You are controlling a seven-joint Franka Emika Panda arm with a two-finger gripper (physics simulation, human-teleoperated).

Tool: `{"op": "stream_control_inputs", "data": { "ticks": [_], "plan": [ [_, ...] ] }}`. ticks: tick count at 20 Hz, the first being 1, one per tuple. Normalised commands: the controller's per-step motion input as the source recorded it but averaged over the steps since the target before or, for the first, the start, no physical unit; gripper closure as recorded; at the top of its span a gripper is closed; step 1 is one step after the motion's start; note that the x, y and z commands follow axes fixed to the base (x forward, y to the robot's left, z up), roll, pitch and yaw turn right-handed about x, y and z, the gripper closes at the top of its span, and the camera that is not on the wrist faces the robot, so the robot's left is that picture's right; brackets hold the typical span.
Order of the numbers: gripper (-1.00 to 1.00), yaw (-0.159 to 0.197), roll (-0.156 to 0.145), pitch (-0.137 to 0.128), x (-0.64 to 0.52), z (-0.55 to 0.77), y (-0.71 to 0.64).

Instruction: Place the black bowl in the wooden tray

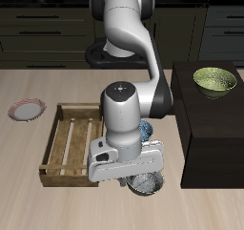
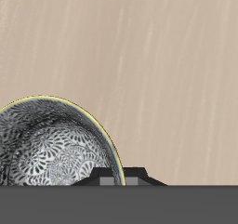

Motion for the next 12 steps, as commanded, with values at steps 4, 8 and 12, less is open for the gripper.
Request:
{"op": "stream_control_inputs", "data": {
  "ticks": [4, 8, 12],
  "plan": [
    [1.00, -0.012, 0.016, -0.034, -0.15, 0.30, 0.13],
    [1.00, -0.002, 0.008, -0.040, -0.14, 0.29, 0.02],
    [1.00, -0.019, -0.014, -0.037, -0.14, 0.30, -0.07]
  ]
}}
